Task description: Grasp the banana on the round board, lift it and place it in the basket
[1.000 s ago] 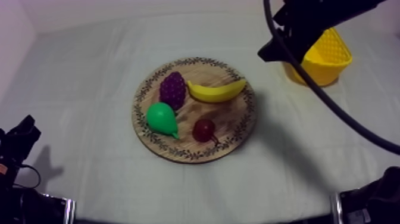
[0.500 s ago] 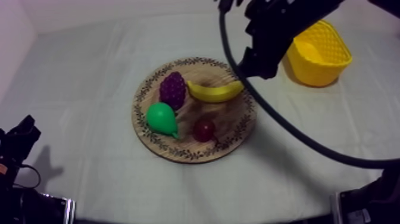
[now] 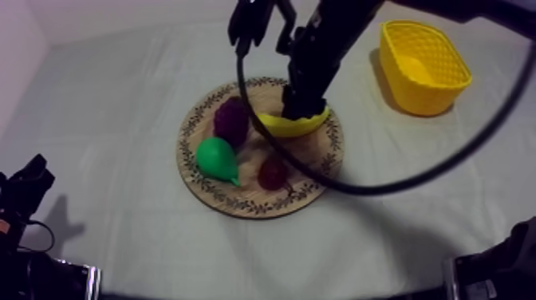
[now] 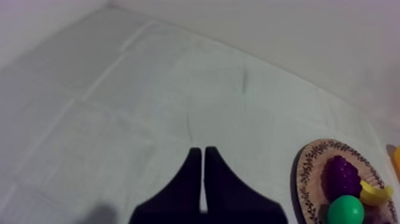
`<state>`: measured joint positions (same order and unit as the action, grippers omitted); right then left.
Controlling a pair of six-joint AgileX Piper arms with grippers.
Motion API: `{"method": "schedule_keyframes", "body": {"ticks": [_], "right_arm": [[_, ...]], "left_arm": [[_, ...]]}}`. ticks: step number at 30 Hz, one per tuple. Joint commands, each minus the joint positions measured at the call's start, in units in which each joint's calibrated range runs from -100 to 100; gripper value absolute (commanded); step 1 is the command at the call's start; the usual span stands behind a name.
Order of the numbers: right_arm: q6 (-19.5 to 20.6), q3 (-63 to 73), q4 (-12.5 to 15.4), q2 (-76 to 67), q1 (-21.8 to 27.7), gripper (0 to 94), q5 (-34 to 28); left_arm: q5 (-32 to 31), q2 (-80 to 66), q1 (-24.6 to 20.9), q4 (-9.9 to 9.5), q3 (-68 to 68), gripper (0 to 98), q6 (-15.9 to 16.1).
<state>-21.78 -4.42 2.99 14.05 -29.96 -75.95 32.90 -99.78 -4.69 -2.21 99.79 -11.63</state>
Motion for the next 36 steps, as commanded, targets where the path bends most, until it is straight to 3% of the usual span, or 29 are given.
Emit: {"method": "schedule_keyframes", "body": {"ticks": [1, 11, 23, 27, 32, 36], "right_arm": [[-0.09, 2.52, -0.13, 5.37, 0.14, 60.4, 0.06], [-0.42, 9.72, -0.18, 18.38, 1.39, 58.6, -0.25], [-0.3, 10.74, -2.27, 27.02, 2.62, 52.9, 0.55], [-0.26, 11.07, -2.35, 28.2, 2.45, 41.3, 1.23], [-0.1, 11.79, -2.26, 29.03, 2.05, 16.2, 1.54], [-0.01, 12.02, -2.34, 29.11, 1.85, 8.2, 1.79]], "left_arm": [[0.0, -0.05, 0.02, 0.03, -0.01, 0.1, -0.02], [0.0, -0.05, 0.02, 0.03, -0.01, 0.1, -0.01], [0.0, -0.05, 0.02, 0.03, -0.01, 0.1, 0.0], [0.0, -0.05, 0.02, 0.03, -0.01, 0.1, -0.01], [0.0, -0.05, 0.02, 0.03, -0.01, 0.1, -0.02], [0.0, -0.05, 0.02, 0.03, -0.01, 0.1, -0.01]]}}
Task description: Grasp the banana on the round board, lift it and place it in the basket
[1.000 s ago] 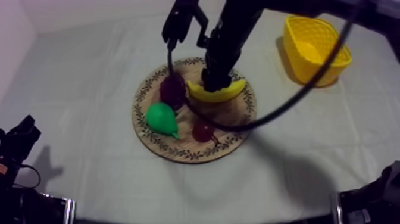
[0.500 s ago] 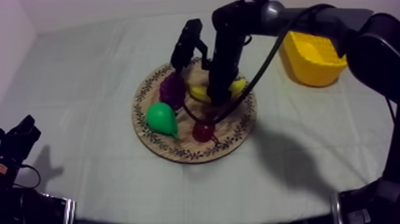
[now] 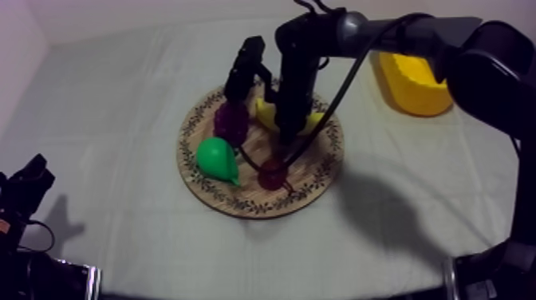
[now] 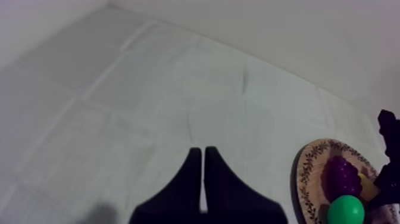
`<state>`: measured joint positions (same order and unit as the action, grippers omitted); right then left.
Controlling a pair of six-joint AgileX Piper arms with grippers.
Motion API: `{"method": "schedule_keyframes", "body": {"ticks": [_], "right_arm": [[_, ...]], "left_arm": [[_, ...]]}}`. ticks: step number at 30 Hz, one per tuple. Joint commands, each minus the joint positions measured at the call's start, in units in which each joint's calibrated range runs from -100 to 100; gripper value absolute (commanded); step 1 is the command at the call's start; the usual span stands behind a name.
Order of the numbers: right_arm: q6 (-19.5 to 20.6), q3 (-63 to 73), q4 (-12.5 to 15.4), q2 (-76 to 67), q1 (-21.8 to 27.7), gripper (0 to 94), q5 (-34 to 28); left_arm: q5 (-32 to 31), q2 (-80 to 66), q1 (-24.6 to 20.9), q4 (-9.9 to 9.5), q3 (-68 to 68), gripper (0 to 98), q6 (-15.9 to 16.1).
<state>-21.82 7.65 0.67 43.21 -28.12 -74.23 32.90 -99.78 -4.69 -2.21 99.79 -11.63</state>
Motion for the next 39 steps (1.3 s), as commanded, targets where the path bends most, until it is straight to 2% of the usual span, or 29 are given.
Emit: {"method": "schedule_keyframes", "body": {"ticks": [1, 10, 20, 29, 39], "right_arm": [[0.07, -0.05, -0.03, -0.26, -0.01, 7.3, 0.01], [1.26, -2.75, -1.01, -9.44, 0.82, 5.3, -0.24], [5.45, -4.73, -4.02, -26.75, 4.8, 5.3, 2.77], [11.85, -4.98, -7.48, -32.96, 9.96, 5.3, 6.93], [18.17, -4.53, -11.92, -31.52, 17.97, 5.2, 11.91]], "left_arm": [[0.0, -0.05, 0.02, 0.03, -0.01, 0.1, 0.0], [0.0, -0.05, 0.02, 0.03, -0.01, 0.1, 0.01], [0.0, -0.05, 0.02, 0.03, -0.01, 0.1, -0.02], [0.0, -0.05, 0.02, 0.03, -0.01, 0.1, -0.01], [0.0, -0.05, 0.02, 0.03, -0.01, 0.1, 0.0]]}}
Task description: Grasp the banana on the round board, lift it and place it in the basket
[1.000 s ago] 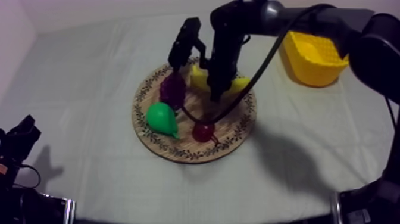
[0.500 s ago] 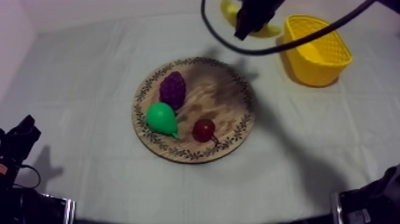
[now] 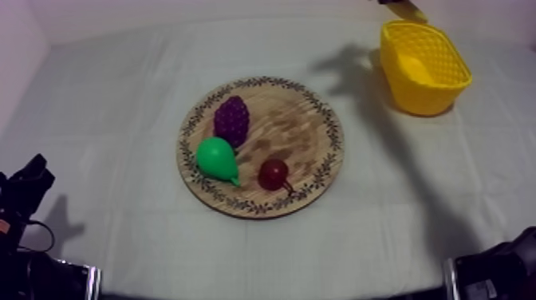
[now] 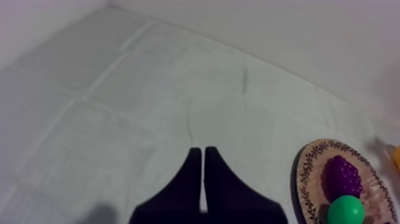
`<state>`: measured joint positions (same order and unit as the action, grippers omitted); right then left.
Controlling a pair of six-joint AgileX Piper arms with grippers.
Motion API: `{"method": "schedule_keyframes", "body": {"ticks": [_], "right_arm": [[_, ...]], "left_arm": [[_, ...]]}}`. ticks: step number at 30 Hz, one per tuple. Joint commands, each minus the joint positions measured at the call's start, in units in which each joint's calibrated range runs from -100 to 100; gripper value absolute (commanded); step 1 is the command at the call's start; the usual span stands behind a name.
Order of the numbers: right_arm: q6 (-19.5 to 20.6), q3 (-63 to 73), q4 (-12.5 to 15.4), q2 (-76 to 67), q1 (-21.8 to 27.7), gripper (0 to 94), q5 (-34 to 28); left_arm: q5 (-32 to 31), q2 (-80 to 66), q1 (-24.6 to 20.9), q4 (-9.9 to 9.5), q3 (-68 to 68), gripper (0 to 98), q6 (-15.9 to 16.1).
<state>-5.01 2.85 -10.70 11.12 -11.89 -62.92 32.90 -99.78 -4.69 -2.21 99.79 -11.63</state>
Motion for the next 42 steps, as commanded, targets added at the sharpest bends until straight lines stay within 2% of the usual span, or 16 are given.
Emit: {"method": "schedule_keyframes", "body": {"ticks": [1, 12, 24, 26, 31, 35, 39, 41, 42], "right_arm": [[1.93, 0.66, -0.98, 1.14, 2.53, 5.2, 0.91], [7.61, 1.39, -5.35, 5.67, 8.48, 5.0, 1.61], [7.24, -6.37, -4.64, 9.07, 9.39, 5.7, -0.36], [7.34, -6.59, -4.41, 9.53, 9.72, 11.5, -0.45], [8.67, -7.66, -4.7, 10.05, 10.54, 39.8, 0.78], [9.27, -9.48, -4.94, 9.29, 10.94, 52.3, 2.97], [8.93, -12.4, -4.84, 7.1, 11.01, 55.0, 6.74], [8.84, -14.84, -4.93, 5.23, 11.05, 49.8, 10.05], [9.16, -16.53, -5.2, 3.94, 11.14, 43.5, 12.29]], "left_arm": [[0.0, -0.05, 0.02, 0.03, -0.01, 0.1, 0.01], [0.0, -0.05, 0.02, 0.03, -0.01, 0.1, 0.0], [0.0, -0.05, 0.02, 0.03, -0.01, 0.1, -0.03], [0.0, -0.05, 0.02, 0.03, -0.01, 0.1, 0.0], [0.0, -0.05, 0.02, 0.03, -0.01, 0.1, -0.01], [0.0, -0.05, 0.02, 0.03, -0.01, 0.1, -0.01], [0.0, -0.05, 0.02, 0.03, -0.01, 0.1, -0.02], [0.0, -0.05, 0.02, 0.03, -0.01, 0.1, -0.01], [0.0, -0.05, 0.02, 0.03, -0.01, 0.1, 0.0]]}}
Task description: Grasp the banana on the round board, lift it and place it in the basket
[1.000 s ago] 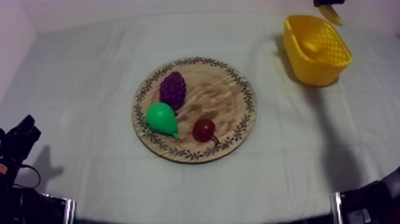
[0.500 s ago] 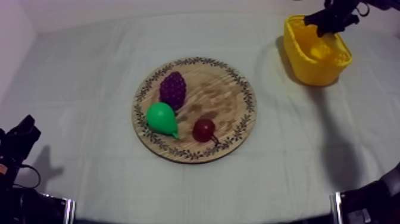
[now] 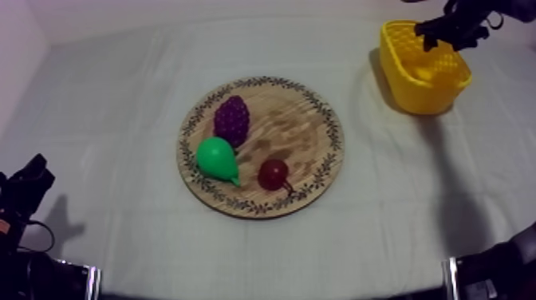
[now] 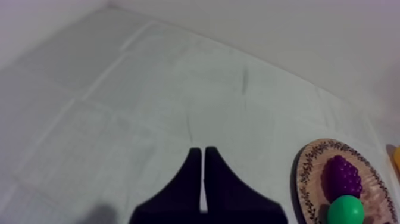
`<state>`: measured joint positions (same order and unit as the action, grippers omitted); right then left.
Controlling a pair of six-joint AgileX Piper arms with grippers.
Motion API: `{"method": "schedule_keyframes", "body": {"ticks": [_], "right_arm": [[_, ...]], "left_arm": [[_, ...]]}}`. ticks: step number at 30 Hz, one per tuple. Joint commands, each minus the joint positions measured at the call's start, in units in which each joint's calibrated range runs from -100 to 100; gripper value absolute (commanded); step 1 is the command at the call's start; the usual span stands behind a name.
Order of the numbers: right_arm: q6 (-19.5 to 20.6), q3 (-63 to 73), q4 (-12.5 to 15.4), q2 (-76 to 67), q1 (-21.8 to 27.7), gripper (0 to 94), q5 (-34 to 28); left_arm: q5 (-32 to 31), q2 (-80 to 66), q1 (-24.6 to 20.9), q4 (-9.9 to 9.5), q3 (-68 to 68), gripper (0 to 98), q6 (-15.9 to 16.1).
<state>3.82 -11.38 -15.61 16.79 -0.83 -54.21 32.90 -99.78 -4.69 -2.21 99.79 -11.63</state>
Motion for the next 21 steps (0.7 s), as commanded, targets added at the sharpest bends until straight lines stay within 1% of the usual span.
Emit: {"method": "schedule_keyframes", "body": {"ticks": [1, 4, 6, 9, 11, 13, 16, 18, 21], "right_arm": [[0.81, -4.28, -0.65, -3.29, 0.24, 37.4, 6.09], [3.64, -12.02, -2.67, -9.51, 1.09, 19.9, 15.73], [5.83, -18.09, -4.48, -14.56, 1.73, 11.9, 22.28], [8.22, -26.68, -6.06, -22.62, 2.27, 5.4, 30.21], [9.07, -31.51, -5.76, -28.01, 2.35, 3.5, 33.89], [9.1, -35.85, -4.28, -33.29, 2.23, 2.5, 36.46], [6.63, -42.63, -0.08, -41.04, 1.8, 1.8, 39.43], [3.76, -47.95, 3.05, -46.15, 1.25, 1.6, 41.51], [-2.06, -56.24, 8.37, -53.72, 0.35, 1.4, 44.2]], "left_arm": [[0.0, -0.05, 0.02, 0.03, -0.01, 0.1, -0.02], [0.0, -0.05, 0.02, 0.03, -0.01, 0.1, 0.0], [0.0, -0.05, 0.02, 0.03, -0.01, 0.1, -0.01], [0.0, -0.05, 0.02, 0.03, -0.01, 0.1, -0.02], [0.0, -0.05, 0.02, 0.03, -0.01, 0.1, -0.02], [0.0, -0.05, 0.02, 0.03, -0.01, 0.1, -0.02], [0.0, -0.05, 0.02, 0.03, -0.01, 0.1, -0.02], [0.0, -0.05, 0.02, 0.03, -0.01, 0.1, -0.02], [0.0, -0.05, 0.02, 0.03, -0.01, 0.1, 0.0]]}}
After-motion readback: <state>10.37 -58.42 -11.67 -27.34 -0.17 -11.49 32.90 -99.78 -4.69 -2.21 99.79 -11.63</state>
